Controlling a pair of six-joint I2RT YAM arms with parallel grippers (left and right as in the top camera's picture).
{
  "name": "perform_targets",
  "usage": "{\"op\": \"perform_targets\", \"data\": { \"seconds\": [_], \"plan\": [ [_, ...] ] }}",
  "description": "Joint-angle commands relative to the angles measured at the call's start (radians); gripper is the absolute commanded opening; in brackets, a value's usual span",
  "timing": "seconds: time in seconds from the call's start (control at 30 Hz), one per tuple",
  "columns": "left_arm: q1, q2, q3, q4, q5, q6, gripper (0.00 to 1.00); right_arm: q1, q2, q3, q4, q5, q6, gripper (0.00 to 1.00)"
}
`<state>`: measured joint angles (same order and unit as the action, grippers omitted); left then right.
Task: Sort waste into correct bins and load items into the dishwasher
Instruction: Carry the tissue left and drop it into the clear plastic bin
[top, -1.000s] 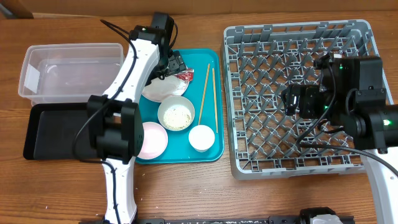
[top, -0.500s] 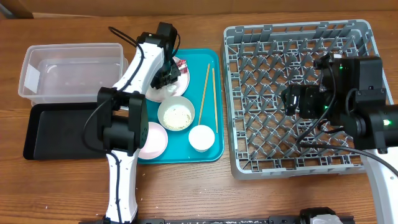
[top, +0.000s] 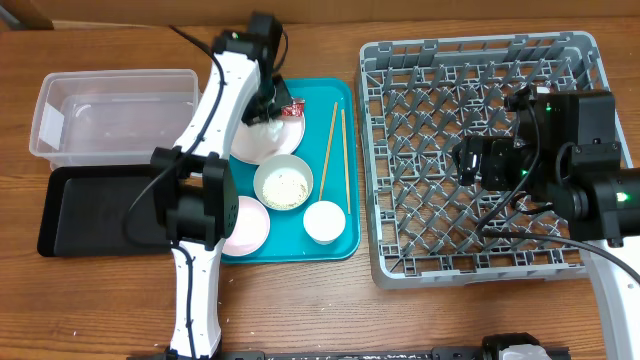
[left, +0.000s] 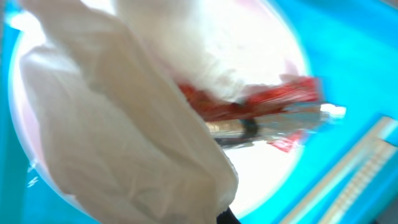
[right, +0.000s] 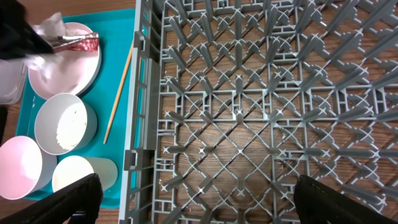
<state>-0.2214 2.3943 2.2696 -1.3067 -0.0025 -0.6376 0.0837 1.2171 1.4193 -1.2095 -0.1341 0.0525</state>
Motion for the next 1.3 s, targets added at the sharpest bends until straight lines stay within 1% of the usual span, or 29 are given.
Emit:
{"op": "perform_targets", "data": {
  "seconds": [0.0, 0.17, 0.33, 0.5, 0.53, 0.63, 0.73, 0.8, 0.9, 0.93, 1.0, 1.07, 1.13, 1.2, 1.27],
  "plan": [
    [-0.002, 0.005, 0.180, -0.095, 0.030, 0.053, 0.04, -0.006, -0.003, 0.027, 0.003, -0.010, 0.004, 1.00],
    [-0.002, 0.005, 0.378, -0.266, 0.029, 0.086, 0.04, -0.006, -0.003, 0.027, 0.005, -0.009, 0.004, 1.00],
    [0.013, 0.005, 0.477, -0.359, 0.025, 0.111, 0.04, -0.006, -0.003, 0.027, 0.007, -0.010, 0.004, 1.00],
    [0.127, 0.005, 0.493, -0.383, 0.031, 0.114, 0.04, -0.006, -0.003, 0.027, 0.007, -0.010, 0.004, 1.00],
    [0.174, 0.005, 0.493, -0.383, 0.029, 0.116, 0.04, -0.006, -0.003, 0.027, 0.007, -0.009, 0.004, 1.00],
    [0.254, 0.006, 0.490, -0.383, 0.017, 0.139, 0.05, -0.006, -0.003, 0.027, 0.011, -0.010, 0.004, 1.00],
    [0.312, 0.006, 0.473, -0.380, -0.028, 0.145, 0.14, -0.006, -0.003, 0.027, 0.015, -0.010, 0.004, 1.00],
    [0.343, 0.006, 0.451, -0.358, -0.042, 0.174, 0.27, -0.006, -0.003, 0.027, 0.018, -0.010, 0.004, 1.00],
    [0.369, 0.006, 0.398, -0.300, -0.042, 0.230, 0.50, -0.006, -0.003, 0.027, 0.019, -0.010, 0.004, 1.00],
    [0.377, 0.006, 0.365, -0.271, -0.041, 0.244, 0.67, -0.006, -0.003, 0.027, 0.018, -0.010, 0.004, 1.00],
    [0.380, 0.006, 0.334, -0.249, -0.037, 0.264, 0.80, -0.006, -0.003, 0.027, 0.018, -0.010, 0.005, 1.00],
    [0.379, 0.006, 0.325, -0.241, -0.028, 0.286, 0.84, -0.006, -0.003, 0.027, 0.018, -0.010, 0.005, 1.00],
    [0.378, 0.004, 0.327, -0.238, -0.012, 0.303, 0.85, -0.006, -0.003, 0.027, 0.018, -0.010, 0.005, 1.00],
    [0.373, -0.002, 0.338, -0.234, 0.039, 0.333, 0.86, -0.006, -0.003, 0.027, 0.019, -0.010, 0.005, 1.00],
    [0.359, -0.007, 0.357, -0.223, 0.121, 0.389, 0.87, -0.006, -0.003, 0.027, 0.019, -0.010, 0.004, 1.00]
  ]
}}
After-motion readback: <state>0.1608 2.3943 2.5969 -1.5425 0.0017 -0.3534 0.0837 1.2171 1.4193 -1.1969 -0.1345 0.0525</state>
